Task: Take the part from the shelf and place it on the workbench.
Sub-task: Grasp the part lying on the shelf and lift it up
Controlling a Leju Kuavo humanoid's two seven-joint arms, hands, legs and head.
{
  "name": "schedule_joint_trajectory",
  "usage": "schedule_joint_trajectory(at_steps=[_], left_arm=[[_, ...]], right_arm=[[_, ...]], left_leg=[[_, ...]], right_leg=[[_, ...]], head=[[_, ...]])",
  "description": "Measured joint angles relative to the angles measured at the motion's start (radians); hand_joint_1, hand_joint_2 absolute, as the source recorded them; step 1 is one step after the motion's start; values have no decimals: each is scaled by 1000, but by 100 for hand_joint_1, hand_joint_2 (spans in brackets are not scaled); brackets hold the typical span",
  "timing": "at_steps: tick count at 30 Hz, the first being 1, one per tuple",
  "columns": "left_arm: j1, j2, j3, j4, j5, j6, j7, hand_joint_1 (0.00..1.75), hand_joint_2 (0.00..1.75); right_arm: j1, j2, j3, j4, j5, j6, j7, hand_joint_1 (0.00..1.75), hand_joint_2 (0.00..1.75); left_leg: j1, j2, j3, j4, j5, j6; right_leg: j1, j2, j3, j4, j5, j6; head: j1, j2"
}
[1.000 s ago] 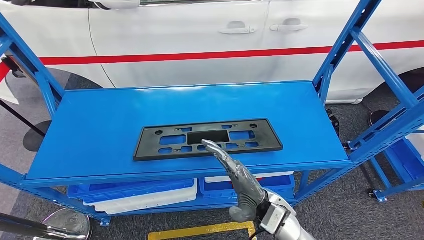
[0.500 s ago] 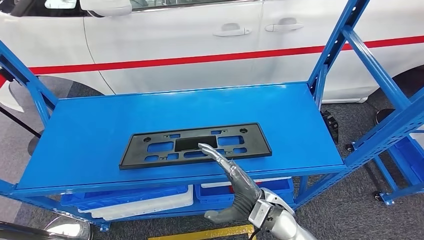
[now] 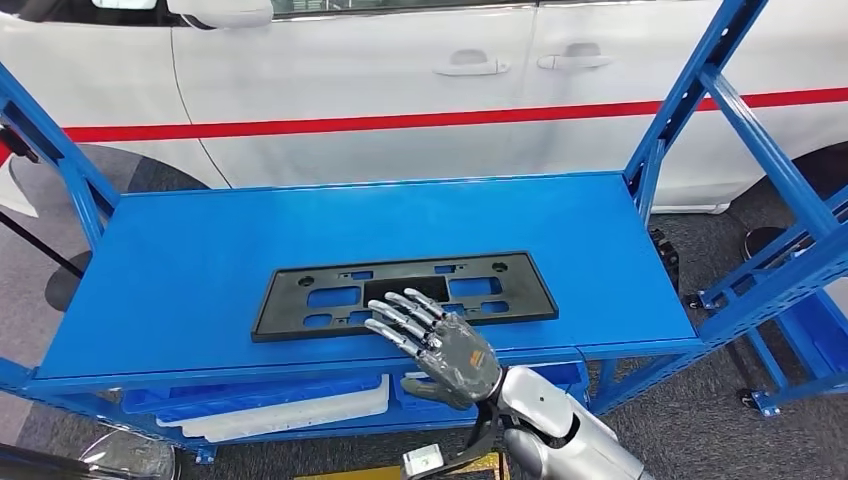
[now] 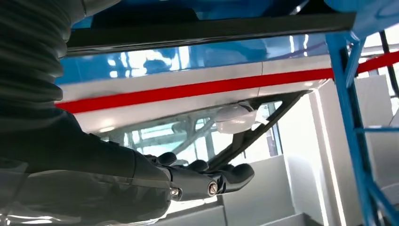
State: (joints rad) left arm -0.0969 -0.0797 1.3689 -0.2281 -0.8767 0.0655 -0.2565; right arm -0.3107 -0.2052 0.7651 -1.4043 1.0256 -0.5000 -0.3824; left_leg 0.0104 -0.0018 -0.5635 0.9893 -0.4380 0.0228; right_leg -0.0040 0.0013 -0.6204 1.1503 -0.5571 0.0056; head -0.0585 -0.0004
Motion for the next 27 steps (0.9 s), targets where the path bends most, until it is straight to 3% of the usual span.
schedule_joint_trajectory(at_steps=[2, 3, 4, 6, 8, 13, 15, 17, 18, 19, 20, 22, 23, 24, 27], left_arm=[[0, 0, 0, 0, -1, -1, -3, 0, 0], [0, 0, 0, 0, -1, -2, -4, 0, 0], [1, -1, 0, 0, -1, -4, -5, 0, 0], [2, -2, -1, 0, -1, -8, -7, 0, 0], [2, -4, -1, 0, -1, -11, -10, 0, 0], [4, -4, -1, 0, 0, -15, -19, 0, 0], [3, -5, -1, 0, -1, -17, -22, 0, 0], [4, -5, -1, 0, -2, -18, -22, 0, 0], [5, -5, -1, 0, -2, -18, -22, 0, 0], [6, -5, -1, 0, -2, -19, -22, 0, 0], [7, -5, -1, 0, -2, -20, -23, 0, 0], [6, -5, -1, 0, -3, -21, -25, 0, 0], [5, -4, -1, 0, -3, -22, -27, 0, 0], [5, -4, -1, 0, -3, -23, -28, 0, 0], [5, -3, -1, 0, -3, -24, -30, 0, 0]], right_arm=[[-21, 0, 28, 51, 27, -20, 23, 0, 175], [-31, 0, 43, 80, 39, -34, 35, 0, 175], [-41, 0, 55, 108, 52, -52, 47, 0, 175], [-63, 0, 71, 154, 77, -88, 69, 0, 175], [-83, 0, 82, 192, 98, -111, 88, 0, 175], [-100, -9, 98, 246, 138, -123, 116, 0, 175], [-108, -18, 104, 260, 147, -130, 121, 0, 175], [-112, -24, 111, 278, 150, -140, 122, 0, 175], [-112, -25, 114, 286, 150, -143, 123, 0, 175], [-112, -25, 116, 292, 151, -146, 124, 0, 175], [-112, -26, 118, 297, 150, -150, 124, 0, 175], [-113, -27, 119, 300, 145, -161, 122, 0, 175], [-114, -28, 120, 301, 142, -166, 120, 0, 175], [-115, -29, 120, 301, 139, -169, 119, 0, 175], [-120, -30, 122, 300, 127, -170, 112, 0, 175]], left_leg=[[0, -1, 0, 0, -1, 1], [0, -3, 1, 1, -2, 1], [1, -5, 2, 2, -3, -1], [2, -9, 5, 7, -9, -9], [-1, -11, 2, 17, -17, -21], [1, -10, -9, 39, -35, -50], [2, -8, -49, 128, -84, -58], [2, -7, -115, 257, -135, -61], [1, -7, -136, 295, -142, -61], [1, -7, -142, 298, -130, -58], [0, -7, -128, 261, -102, -54], [-4, -8, -68, 128, -35, -40], [-7, -8, -45, 73, -16, -34], [-11, -8, -32, 42, -8, -29], [-13, -8, -26, 21, -3, -16]], right_leg=[[-7, 0, -59, 113, -38, 6], [-12, -1, -76, 141, -37, 9], [-16, -1, -76, 132, -17, 12], [-22, -4, -26, 14, 56, 13], [-21, -8, 21, -92, 94, 10], [-16, -11, 31, -120, 91, -17], [-16, -17, 35, -122, 90, -27], [-11, -22, 38, -122, 87, -33], [-8, -24, 39, -122, 86, -35], [-6, -24, 40, -122, 85, -36], [-4, -24, 43, -122, 84, -37], [1, -24, 46, -121, 82, -36], [3, -23, 46, -121, 81, -33], [3, -23, 46, -120, 81, -29], [0, -23, 46, -122, 81, -13]], head=[[0, 0], [0, 0], [0, 0], [0, 0], [0, 0], [-1, 0], [-1, 0], [-1, 0], [-1, 0], [-1, 0], [-1, 0], [-1, 0], [-1, 0], [-1, 0], [-1, 0]])
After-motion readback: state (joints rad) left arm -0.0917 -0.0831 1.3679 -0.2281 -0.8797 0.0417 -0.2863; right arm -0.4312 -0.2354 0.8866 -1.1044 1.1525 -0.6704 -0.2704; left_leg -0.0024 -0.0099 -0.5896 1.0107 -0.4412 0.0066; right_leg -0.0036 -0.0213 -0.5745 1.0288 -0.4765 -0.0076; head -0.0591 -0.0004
